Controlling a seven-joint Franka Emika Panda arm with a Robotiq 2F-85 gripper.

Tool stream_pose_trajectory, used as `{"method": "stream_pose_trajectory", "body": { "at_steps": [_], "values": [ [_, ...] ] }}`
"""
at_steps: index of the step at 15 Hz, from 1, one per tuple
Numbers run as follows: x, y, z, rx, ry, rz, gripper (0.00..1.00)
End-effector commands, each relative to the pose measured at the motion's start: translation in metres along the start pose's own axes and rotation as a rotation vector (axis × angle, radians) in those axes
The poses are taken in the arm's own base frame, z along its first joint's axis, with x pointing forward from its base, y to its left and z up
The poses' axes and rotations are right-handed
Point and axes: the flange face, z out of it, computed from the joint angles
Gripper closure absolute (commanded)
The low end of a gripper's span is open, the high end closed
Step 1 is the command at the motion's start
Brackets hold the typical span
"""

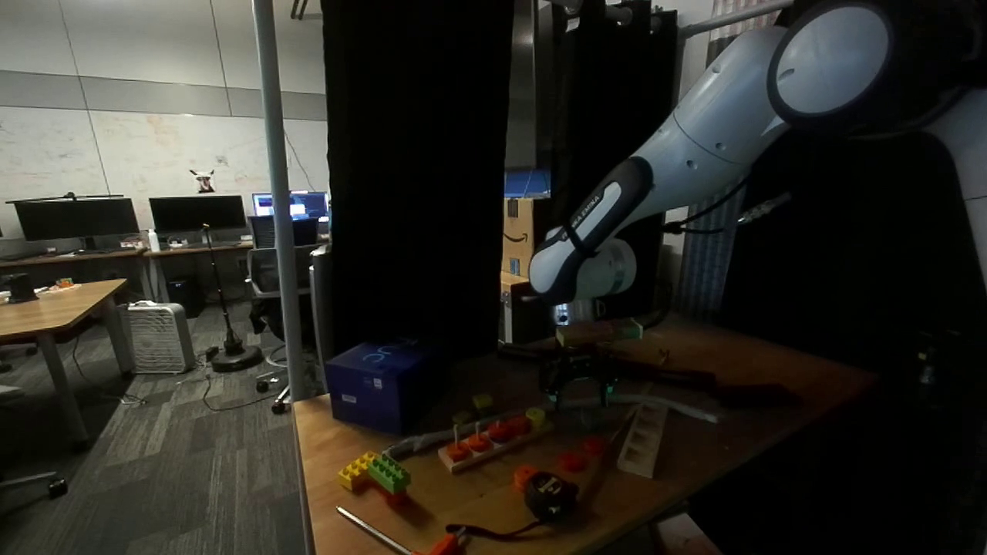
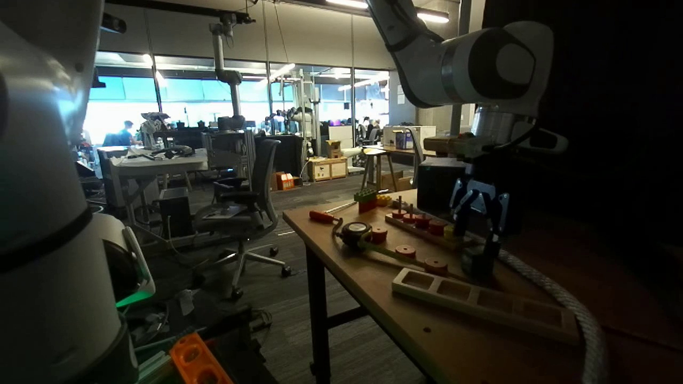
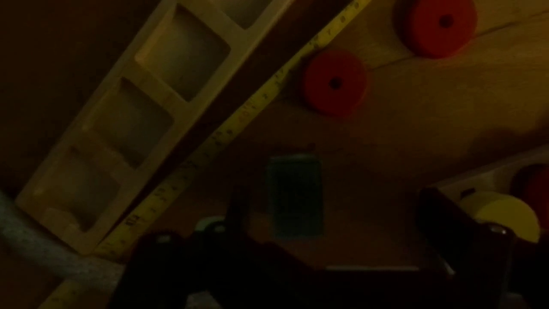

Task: Stack two green square blocks and the yellow square block together respectively

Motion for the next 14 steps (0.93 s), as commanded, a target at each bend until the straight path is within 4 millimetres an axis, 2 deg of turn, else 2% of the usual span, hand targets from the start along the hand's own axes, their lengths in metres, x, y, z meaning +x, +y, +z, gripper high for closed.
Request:
{"method": "stream_pose_trajectory", "body": {
  "at_steps": [1, 4, 6, 9, 14],
  "values": [
    [-0.018, -0.032, -0.038, -0.008, 0.053, -0.050, 0.00],
    [-0.033, -0.062, -0.057, -0.016, 0.095, -0.106, 0.00],
    [-0.040, -0.078, -0.063, -0.014, 0.110, -0.137, 0.00],
    [-0.046, -0.098, -0.064, 0.006, 0.132, -0.199, 0.00],
    [-0.039, -0.125, -0.060, 0.013, 0.193, -0.291, 0.00]
  ]
}}
